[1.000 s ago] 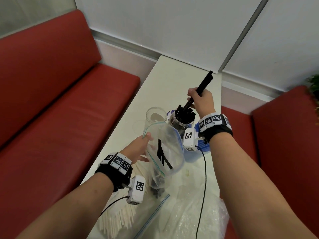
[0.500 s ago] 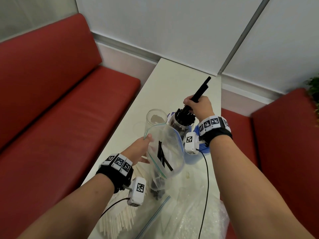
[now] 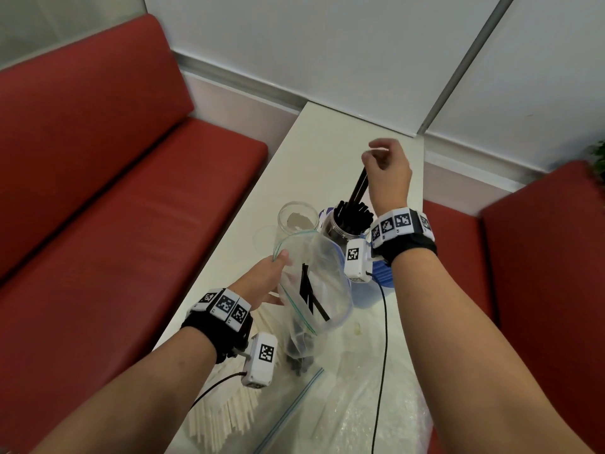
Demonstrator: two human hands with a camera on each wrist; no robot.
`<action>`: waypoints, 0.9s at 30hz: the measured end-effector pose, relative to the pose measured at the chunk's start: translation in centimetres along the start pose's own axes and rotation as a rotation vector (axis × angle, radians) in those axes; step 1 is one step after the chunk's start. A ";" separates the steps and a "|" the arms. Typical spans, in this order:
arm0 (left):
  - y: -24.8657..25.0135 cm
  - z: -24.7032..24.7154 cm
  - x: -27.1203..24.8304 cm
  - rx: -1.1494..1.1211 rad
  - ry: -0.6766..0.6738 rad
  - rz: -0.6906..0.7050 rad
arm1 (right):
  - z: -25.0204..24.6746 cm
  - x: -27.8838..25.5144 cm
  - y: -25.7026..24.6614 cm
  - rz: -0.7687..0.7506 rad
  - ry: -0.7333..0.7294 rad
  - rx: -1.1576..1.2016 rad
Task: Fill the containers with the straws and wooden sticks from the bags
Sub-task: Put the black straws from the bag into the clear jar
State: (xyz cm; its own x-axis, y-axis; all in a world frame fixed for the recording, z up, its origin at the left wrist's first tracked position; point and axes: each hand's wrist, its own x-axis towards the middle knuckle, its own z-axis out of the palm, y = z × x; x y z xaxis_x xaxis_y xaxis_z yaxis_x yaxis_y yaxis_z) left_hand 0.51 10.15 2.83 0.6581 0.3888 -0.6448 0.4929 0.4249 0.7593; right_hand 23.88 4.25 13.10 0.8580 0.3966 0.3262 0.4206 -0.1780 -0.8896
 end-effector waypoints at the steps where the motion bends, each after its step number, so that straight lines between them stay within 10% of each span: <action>1: 0.0 0.1 0.0 0.000 -0.002 -0.002 | 0.3 -0.1 -0.2 -0.030 0.014 -0.024; 8: 0.1 -0.1 0.1 0.009 0.000 0.002 | 3.2 -2.4 3.6 0.074 -0.585 -0.885; 11: 0.0 -0.3 0.2 0.008 0.007 0.006 | 4.9 -2.5 3.4 -0.057 -0.531 -1.046; 18: 0.3 -0.5 0.2 0.018 0.015 0.003 | 6.2 -3.6 4.4 0.350 -0.615 -1.218; 27: 0.7 0.0 0.1 0.040 -0.005 -0.002 | 6.3 -4.1 4.8 0.329 -0.746 -1.172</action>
State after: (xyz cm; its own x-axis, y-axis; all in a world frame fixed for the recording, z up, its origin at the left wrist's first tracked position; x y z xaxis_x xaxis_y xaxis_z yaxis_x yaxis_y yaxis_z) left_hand 0.94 10.46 3.32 0.6601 0.3838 -0.6457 0.5164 0.3924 0.7611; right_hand 20.54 7.41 5.50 0.7640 0.4994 -0.4085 0.5484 -0.8362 0.0033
